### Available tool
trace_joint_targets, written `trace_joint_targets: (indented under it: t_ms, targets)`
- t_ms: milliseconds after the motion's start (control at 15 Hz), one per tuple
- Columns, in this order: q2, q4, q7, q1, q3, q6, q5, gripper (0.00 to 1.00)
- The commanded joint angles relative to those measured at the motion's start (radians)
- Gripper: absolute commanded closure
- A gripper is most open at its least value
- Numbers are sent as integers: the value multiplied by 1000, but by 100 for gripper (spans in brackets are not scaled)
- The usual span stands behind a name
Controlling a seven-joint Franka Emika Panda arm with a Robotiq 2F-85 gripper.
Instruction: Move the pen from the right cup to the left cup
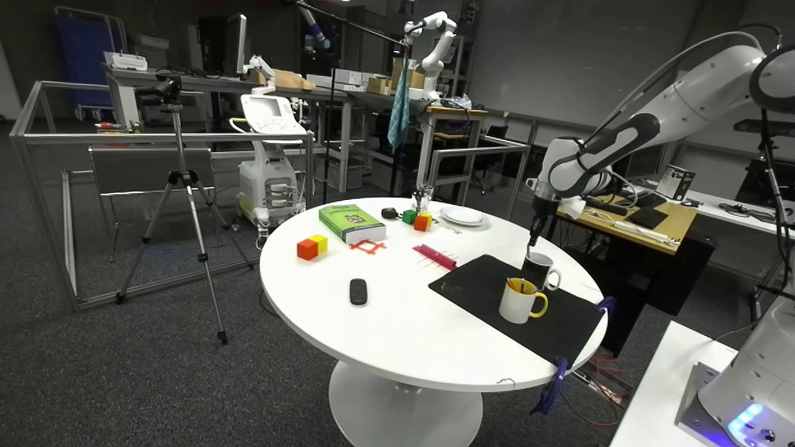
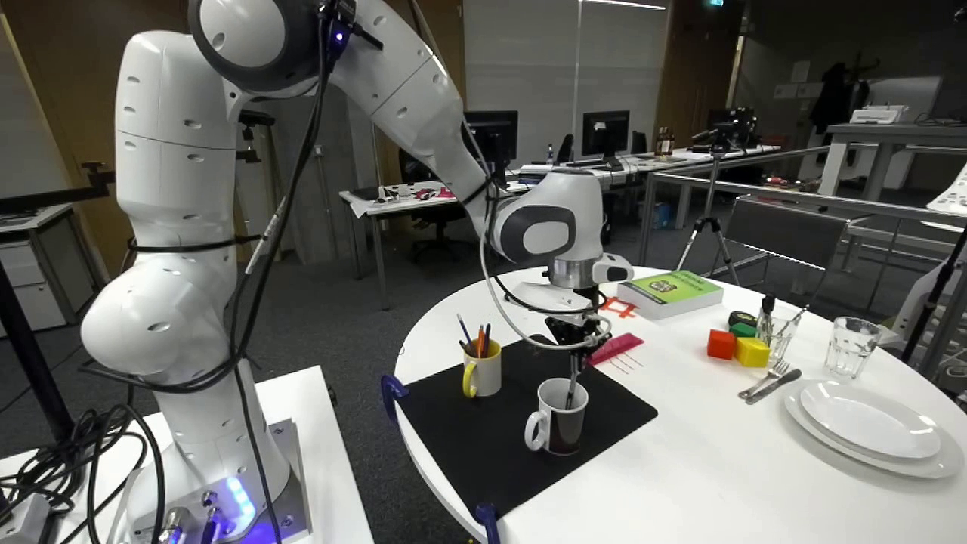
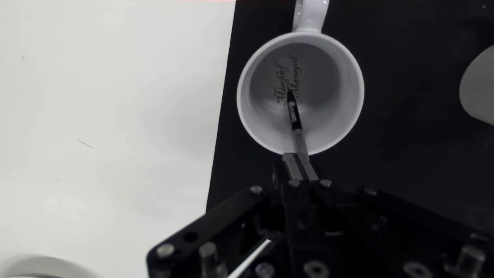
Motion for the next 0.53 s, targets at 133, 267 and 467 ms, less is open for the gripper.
trace_joint_targets:
  t_ms: [133, 267, 467]
  targets:
    - [49, 64, -31, -7, 16, -25, 28, 100]
    - [57, 67, -28, -7, 17, -23, 24, 100]
    - [57, 64, -14, -5, 12, -23, 14, 100]
